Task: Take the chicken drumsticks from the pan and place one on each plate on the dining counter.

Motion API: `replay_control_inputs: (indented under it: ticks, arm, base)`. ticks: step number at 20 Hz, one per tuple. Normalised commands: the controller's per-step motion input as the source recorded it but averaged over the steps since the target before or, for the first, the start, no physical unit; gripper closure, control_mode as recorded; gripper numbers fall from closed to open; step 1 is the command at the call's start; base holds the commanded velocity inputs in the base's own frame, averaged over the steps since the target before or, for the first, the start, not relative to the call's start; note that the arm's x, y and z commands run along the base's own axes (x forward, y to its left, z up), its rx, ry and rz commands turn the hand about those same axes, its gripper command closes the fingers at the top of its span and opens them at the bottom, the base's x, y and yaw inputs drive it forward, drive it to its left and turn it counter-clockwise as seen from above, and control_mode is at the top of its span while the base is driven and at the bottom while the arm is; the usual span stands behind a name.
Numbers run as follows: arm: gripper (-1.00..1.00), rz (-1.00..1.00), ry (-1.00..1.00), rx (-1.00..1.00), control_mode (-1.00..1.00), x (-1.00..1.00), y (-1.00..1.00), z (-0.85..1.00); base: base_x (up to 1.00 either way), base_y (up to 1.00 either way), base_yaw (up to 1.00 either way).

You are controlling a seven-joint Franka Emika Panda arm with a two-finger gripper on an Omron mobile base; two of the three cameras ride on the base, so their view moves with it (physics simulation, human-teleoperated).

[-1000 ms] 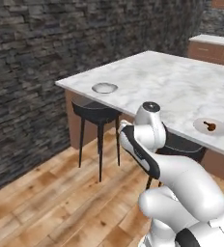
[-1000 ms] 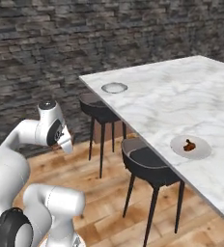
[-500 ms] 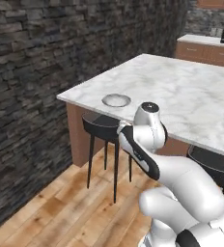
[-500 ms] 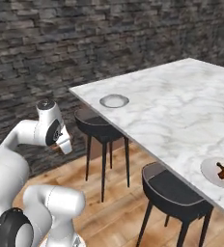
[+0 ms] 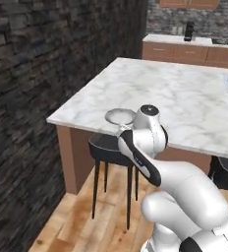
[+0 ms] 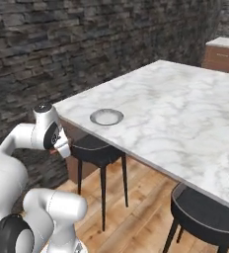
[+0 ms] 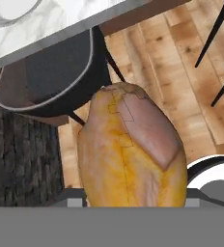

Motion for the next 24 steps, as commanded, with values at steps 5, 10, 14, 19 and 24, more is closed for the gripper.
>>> replay_control_inputs:
  ticks: [5, 10, 14, 19, 24]
  arm:
    - [1.00, 0.00, 0.00, 0.00, 1.00, 0.00, 0.00, 0.00]
    - [1.00, 0.00, 0.00, 0.00, 1.00, 0.00, 0.00, 0.00]
    - [1.00, 0.00, 0.00, 0.00, 1.00, 0.00, 0.00, 0.00]
    - [1.00, 0.00, 0.00, 0.00, 1.00, 0.00, 0.00, 0.00]
    - [1.00, 0.00, 0.00, 0.00, 1.00, 0.00, 0.00, 0.00]
  base:
    - [0.75, 0.60, -0.48]
    - [0.69, 0.62, -0.46]
    - [0.50, 0.39, -0.33]
    - [0.52, 0.41, -0.28]
    - [0.18, 0.18, -0.11]
